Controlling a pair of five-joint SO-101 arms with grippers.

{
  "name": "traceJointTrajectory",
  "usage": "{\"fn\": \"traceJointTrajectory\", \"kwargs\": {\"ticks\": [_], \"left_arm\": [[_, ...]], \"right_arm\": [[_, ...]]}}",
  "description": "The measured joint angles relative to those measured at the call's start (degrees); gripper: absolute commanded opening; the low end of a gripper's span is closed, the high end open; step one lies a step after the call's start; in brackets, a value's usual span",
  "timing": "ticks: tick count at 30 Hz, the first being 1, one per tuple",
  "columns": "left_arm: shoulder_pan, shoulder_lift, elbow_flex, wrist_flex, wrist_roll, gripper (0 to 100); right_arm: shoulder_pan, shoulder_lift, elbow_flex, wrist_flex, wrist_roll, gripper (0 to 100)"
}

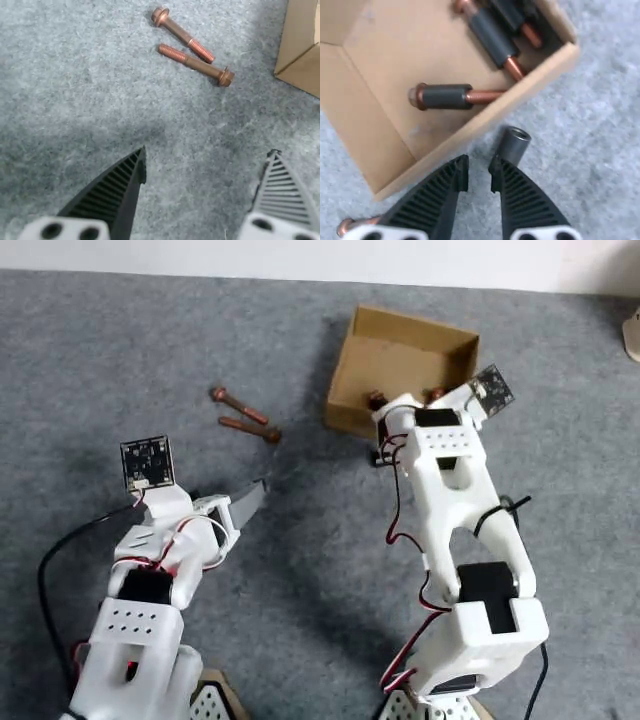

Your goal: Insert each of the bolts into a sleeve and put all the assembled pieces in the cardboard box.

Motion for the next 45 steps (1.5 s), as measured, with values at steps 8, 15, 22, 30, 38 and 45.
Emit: {"fn": "traceJointTrajectory", "kwargs": {"ticks": [8,15,22,30,38,45], "left_arm": [[0.0,0.0,0.0,0.0,0.0,34],[0.0,0.0,0.0,0.0,0.0,34],[0.0,0.0,0.0,0.0,0.0,34],[-1.14,0.0,-1.23,2.02,0.0,34],[-2.2,0.53,-13.71,16.88,3.25,34],[-3.25,15.82,-32.0,30.07,-1.93,35]], "right_arm": [[-0.09,6.07,0.0,-0.18,0.0,14.4],[-0.35,13.8,-3.78,-0.97,-0.09,14.4],[-0.35,21.19,-10.2,-0.09,-0.09,10.8],[0.18,22.95,-16.44,10.9,0.0,0.5],[-2.2,20.57,-17.32,18.99,3.96,0.5],[-3.96,20.31,-17.32,22.86,6.86,0.5]]}}
